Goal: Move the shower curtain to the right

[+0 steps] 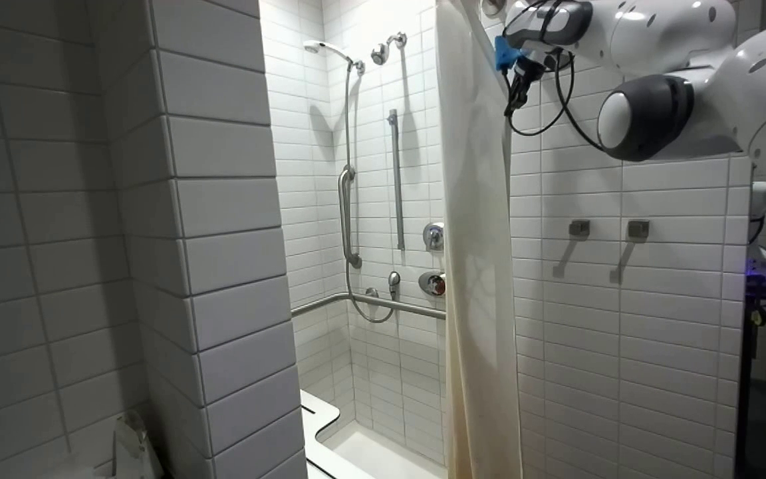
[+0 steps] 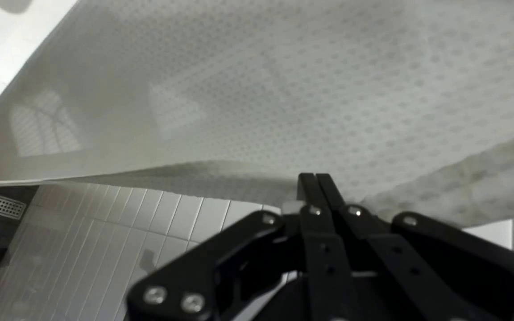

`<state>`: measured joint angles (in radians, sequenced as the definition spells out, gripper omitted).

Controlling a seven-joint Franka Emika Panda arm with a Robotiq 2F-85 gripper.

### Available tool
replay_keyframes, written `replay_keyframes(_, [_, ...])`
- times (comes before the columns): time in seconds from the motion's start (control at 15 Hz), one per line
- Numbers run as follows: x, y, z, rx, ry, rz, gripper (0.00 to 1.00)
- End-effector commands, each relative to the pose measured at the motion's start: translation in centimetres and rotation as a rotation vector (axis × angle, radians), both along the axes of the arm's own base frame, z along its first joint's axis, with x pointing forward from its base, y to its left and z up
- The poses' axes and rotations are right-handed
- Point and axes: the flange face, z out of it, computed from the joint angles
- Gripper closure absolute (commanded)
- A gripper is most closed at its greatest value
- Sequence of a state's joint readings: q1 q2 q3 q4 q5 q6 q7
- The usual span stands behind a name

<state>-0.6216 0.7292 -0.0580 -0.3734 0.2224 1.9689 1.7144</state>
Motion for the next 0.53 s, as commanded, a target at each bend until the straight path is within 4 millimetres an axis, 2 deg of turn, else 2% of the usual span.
replay_keyframes(0.0, [-1.1,-3.3,-2.6,0.121,0.015,-0.042,1.00])
replay_keyframes(0.4, [-2.0,-4.9,-3.1,0.205,-0.030,-0.058,1.00])
replay_keyframes(0.47, [-2.1,-4.7,-2.9,0.205,-0.030,-0.058,0.73])
